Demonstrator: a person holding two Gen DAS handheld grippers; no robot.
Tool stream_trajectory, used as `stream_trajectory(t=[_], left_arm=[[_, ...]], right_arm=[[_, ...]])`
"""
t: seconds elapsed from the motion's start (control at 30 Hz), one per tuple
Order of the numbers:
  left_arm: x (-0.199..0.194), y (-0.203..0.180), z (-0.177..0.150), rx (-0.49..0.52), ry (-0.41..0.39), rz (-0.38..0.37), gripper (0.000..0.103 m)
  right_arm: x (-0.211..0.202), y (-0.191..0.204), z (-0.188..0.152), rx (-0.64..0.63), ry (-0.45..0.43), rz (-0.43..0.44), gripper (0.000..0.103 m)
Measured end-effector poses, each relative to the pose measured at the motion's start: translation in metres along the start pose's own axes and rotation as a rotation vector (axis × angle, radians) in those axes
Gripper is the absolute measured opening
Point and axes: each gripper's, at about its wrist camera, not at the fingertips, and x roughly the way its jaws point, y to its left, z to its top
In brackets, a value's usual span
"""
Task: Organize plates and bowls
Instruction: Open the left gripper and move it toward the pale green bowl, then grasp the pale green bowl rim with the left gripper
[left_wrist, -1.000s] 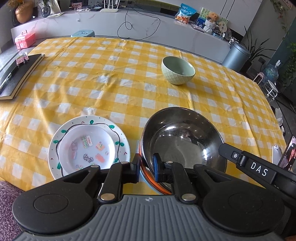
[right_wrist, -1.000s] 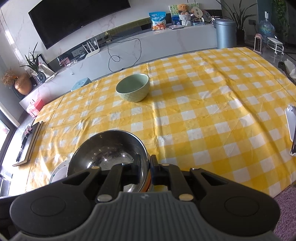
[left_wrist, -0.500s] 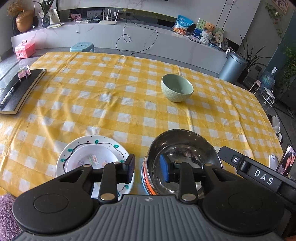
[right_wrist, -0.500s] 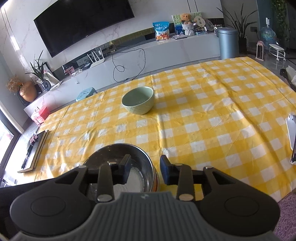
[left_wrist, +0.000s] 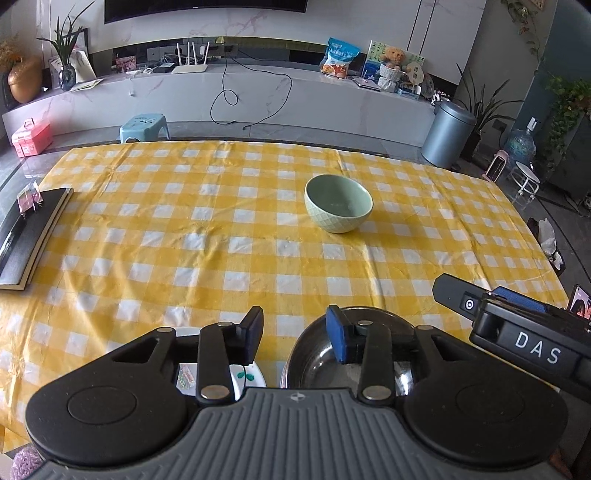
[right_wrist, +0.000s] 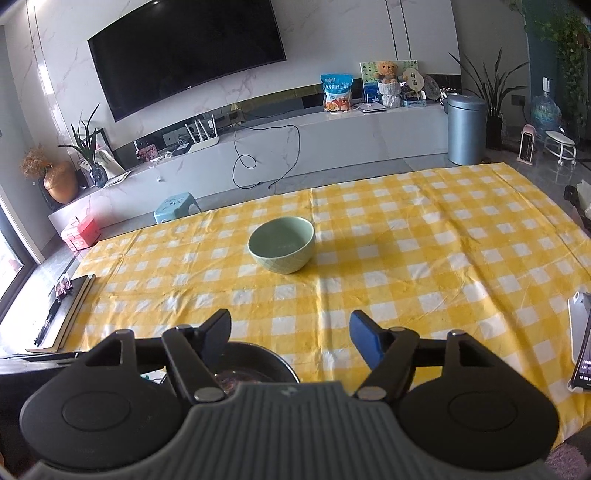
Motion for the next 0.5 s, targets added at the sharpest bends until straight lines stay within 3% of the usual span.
stream_trajectory(t=[0.5], left_arm=[[0.051,0.004,0.053,0.039,0.07,-0.086,0.057]], right_arm=[[0.057,-0.014,0.043,-0.012,0.065,-0.04,0.076]])
